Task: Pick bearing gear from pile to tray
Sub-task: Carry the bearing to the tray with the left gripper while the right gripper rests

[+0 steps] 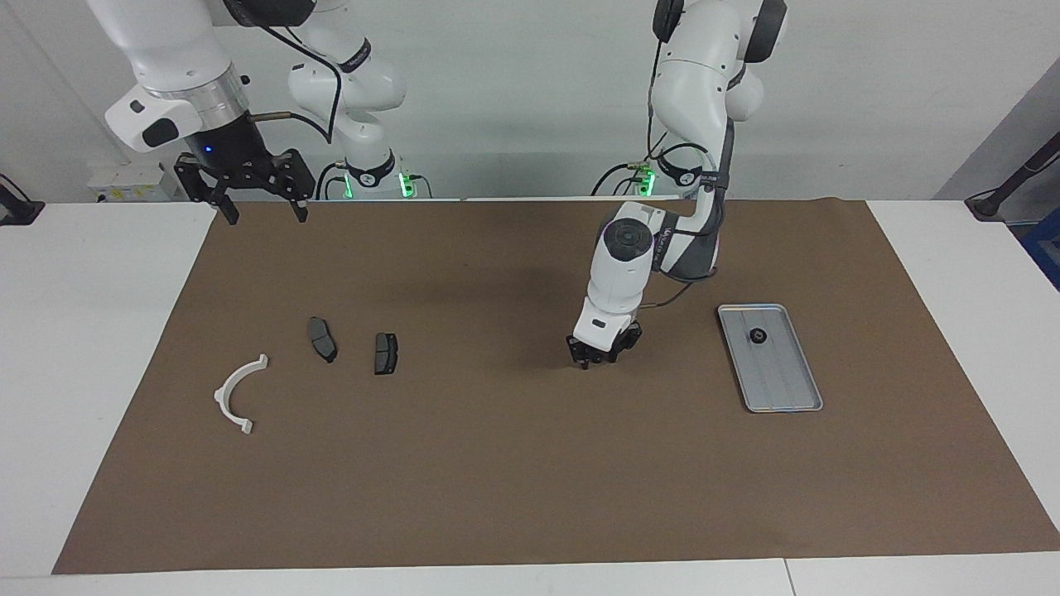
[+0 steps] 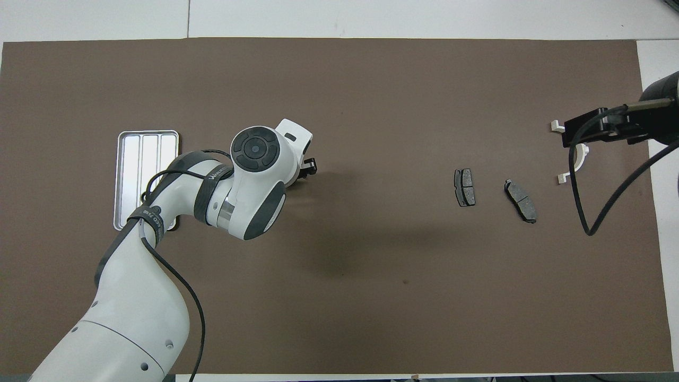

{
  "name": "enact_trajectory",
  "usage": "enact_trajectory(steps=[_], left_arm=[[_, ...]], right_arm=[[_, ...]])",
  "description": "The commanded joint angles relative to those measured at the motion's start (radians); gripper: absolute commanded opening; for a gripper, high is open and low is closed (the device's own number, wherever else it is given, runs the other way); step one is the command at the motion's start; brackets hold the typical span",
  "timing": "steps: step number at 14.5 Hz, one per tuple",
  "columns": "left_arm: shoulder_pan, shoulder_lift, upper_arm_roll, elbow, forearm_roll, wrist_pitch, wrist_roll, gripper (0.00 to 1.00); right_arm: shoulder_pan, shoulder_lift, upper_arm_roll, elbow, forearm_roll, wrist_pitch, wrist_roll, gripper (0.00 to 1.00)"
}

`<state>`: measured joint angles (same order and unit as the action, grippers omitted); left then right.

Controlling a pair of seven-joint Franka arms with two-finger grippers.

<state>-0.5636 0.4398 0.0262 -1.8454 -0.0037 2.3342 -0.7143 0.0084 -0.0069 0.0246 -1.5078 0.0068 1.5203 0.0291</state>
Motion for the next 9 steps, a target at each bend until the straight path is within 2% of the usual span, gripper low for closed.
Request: enact_trajectory(steps=[1,3,5,7,9], left_arm=[[-0.013,-0.038,0.008,-0.054,-0.013,-0.003,-0.027,0.36],[-0.012,-0.038,0.008,-0.048,-0.013,-0.016,-0.027,0.09],[-0.001,-0.038,0.009,-0.035,-0.013,-0.029,-0.03,0.01],[0.037,-0.055,0.029,-0.014,-0.01,-0.078,-0.005,0.01],[0.147,-0.139,0.027,-0.035,-0.012,-0.13,0.147,0.01]], right_arm=[[-0.013,-0.05,0.003,-0.068,-0.008,0.026,-0.028,1.0],[-0.008,-0.051,-0.006,-0.072,-0.005,0.024,-0.031,1.0],[-0.004,-0.051,-0.015,-0.074,-0.001,0.021,-0.031,1.0],[0.001,-0.053,-0.02,-0.075,-0.001,0.021,-0.031,1.0],[0.001,-0.051,-0.022,-0.075,0.004,0.017,-0.031,1.0]])
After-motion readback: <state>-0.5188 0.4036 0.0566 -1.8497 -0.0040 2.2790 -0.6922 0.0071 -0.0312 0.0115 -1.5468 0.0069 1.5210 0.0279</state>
